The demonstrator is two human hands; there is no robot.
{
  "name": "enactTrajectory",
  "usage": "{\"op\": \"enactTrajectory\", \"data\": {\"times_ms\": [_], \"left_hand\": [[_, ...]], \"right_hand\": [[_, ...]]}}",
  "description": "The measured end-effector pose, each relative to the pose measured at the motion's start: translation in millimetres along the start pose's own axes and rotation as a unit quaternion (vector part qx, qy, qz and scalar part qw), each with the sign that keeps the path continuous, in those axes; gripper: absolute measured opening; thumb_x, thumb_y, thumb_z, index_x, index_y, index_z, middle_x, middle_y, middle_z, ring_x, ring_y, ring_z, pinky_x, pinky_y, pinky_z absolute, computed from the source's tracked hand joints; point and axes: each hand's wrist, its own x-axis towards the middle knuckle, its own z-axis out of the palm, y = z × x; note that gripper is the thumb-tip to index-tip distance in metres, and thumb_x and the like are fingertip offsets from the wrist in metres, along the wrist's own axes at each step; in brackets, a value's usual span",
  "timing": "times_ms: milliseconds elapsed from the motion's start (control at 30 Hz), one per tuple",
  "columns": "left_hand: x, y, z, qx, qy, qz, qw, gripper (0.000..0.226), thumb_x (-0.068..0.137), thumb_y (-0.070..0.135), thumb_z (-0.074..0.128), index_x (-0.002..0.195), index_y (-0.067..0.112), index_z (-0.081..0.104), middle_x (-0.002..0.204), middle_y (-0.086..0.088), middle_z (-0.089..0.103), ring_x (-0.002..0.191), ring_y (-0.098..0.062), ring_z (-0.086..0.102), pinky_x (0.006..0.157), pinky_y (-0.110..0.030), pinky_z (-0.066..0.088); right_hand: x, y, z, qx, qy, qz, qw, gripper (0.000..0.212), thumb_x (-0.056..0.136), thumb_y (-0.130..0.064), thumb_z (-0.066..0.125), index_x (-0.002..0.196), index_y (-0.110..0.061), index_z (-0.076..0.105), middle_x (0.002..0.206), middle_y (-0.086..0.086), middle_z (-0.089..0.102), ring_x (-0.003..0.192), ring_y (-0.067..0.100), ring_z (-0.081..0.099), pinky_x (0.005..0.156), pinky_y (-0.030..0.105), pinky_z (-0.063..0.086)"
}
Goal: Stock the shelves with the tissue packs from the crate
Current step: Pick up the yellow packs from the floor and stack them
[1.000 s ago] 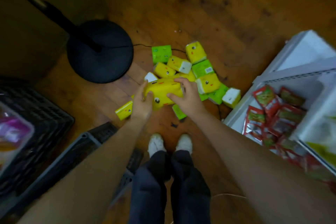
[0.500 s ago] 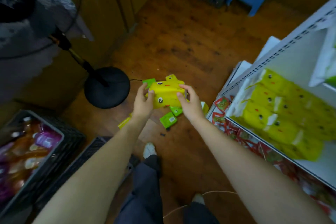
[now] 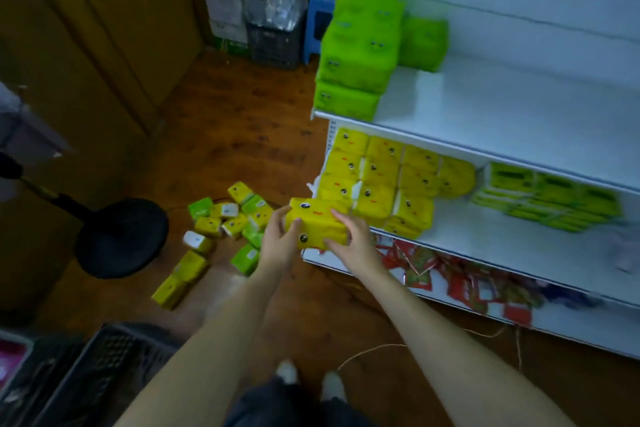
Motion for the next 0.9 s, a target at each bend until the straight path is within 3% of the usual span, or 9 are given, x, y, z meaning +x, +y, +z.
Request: {"op": "enactTrajectory", "data": {"times_ms": [133, 300, 400, 467, 600, 700, 767, 833, 900], "left_hand": [[-6, 0, 54, 0.036, -0.093, 0.004, 0.995, 0.051, 0.080, 0.032, 0.058, 0.122, 0.005, 0.051, 0.115, -0.015, 0.055, 0.115, -0.032, 0.052, 0.087, -0.034, 0.042], [-13, 4, 112, 0.055, -0.183, 0.017, 0.981, 0.042, 0.091, 0.023, 0.057, 0.128, 0.005, 0.047, 0.123, -0.013, 0.054, 0.118, -0.029, 0.052, 0.095, -0.038, 0.042], [-17, 2, 141, 0.067, -0.225, 0.018, 0.972, 0.041, 0.097, 0.015, 0.049, 0.136, 0.005, 0.040, 0.132, -0.012, 0.050, 0.121, -0.024, 0.049, 0.097, -0.034, 0.040], [-17, 0, 163, 0.077, -0.238, 0.022, 0.968, 0.044, 0.097, 0.013, 0.047, 0.139, 0.006, 0.037, 0.135, -0.013, 0.048, 0.124, -0.025, 0.047, 0.093, -0.028, 0.040], [-8, -7, 219, 0.074, -0.260, 0.015, 0.963, 0.047, 0.097, 0.016, 0.047, 0.142, 0.011, 0.034, 0.140, -0.011, 0.046, 0.124, -0.032, 0.048, 0.095, -0.039, 0.042], [6, -14, 265, 0.059, -0.278, 0.019, 0.959, 0.050, 0.098, 0.019, 0.044, 0.146, 0.012, 0.029, 0.144, -0.007, 0.041, 0.132, -0.022, 0.040, 0.096, -0.026, 0.037], [23, -26, 296, 0.093, -0.276, 0.049, 0.955, 0.051, 0.099, 0.026, 0.042, 0.147, 0.016, 0.028, 0.148, -0.004, 0.036, 0.136, -0.020, 0.035, 0.099, -0.024, 0.034], [45, -43, 323, 0.158, -0.257, 0.090, 0.949, 0.051, 0.099, 0.030, 0.040, 0.147, 0.016, 0.027, 0.151, -0.004, 0.031, 0.140, -0.020, 0.028, 0.107, -0.029, 0.029], [68, -61, 344, 0.245, -0.234, 0.146, 0.930, 0.052, 0.099, 0.030, 0.039, 0.147, 0.014, 0.026, 0.154, -0.006, 0.025, 0.142, -0.021, 0.021, 0.112, -0.032, 0.022]], "right_hand": [[-23, 39, -41, 0.024, 0.086, 0.041, 0.995, 0.052, 0.081, -0.011, 0.070, 0.129, -0.021, 0.052, 0.140, 0.011, 0.038, 0.131, 0.025, 0.038, 0.101, 0.033, 0.036], [-44, 78, -81, 0.075, 0.170, 0.081, 0.979, 0.044, 0.083, -0.009, 0.067, 0.125, -0.016, 0.057, 0.134, 0.010, 0.049, 0.128, 0.025, 0.043, 0.100, 0.035, 0.039], [-53, 102, -98, 0.121, 0.207, 0.114, 0.964, 0.040, 0.084, -0.008, 0.066, 0.122, -0.017, 0.059, 0.121, 0.006, 0.059, 0.114, 0.031, 0.054, 0.095, 0.044, 0.046], [-54, 119, -111, 0.158, 0.224, 0.128, 0.953, 0.039, 0.085, -0.008, 0.065, 0.121, -0.020, 0.058, 0.120, 0.004, 0.059, 0.113, 0.029, 0.055, 0.096, 0.044, 0.046], [-40, 167, -141, 0.179, 0.247, 0.138, 0.942, 0.035, 0.085, -0.013, 0.065, 0.115, -0.029, 0.059, 0.121, 0.005, 0.061, 0.110, 0.020, 0.056, 0.093, 0.040, 0.048], [-15, 211, -166, 0.202, 0.257, 0.144, 0.934, 0.036, 0.084, -0.013, 0.066, 0.104, -0.042, 0.058, 0.122, 0.007, 0.060, 0.109, 0.021, 0.057, 0.092, 0.040, 0.048], [8, 243, -182, 0.197, 0.261, 0.139, 0.935, 0.037, 0.084, -0.016, 0.066, 0.102, -0.046, 0.058, 0.128, 0.011, 0.058, 0.108, 0.021, 0.057, 0.093, 0.040, 0.048], [34, 274, -196, 0.185, 0.265, 0.139, 0.936, 0.036, 0.084, -0.016, 0.066, 0.111, -0.039, 0.060, 0.135, 0.011, 0.052, 0.115, 0.023, 0.053, 0.098, 0.040, 0.045], [61, 302, -207, 0.176, 0.262, 0.139, 0.939, 0.038, 0.086, -0.013, 0.064, 0.122, -0.020, 0.059, 0.142, 0.008, 0.044, 0.131, 0.022, 0.040, 0.108, 0.035, 0.034]]}}
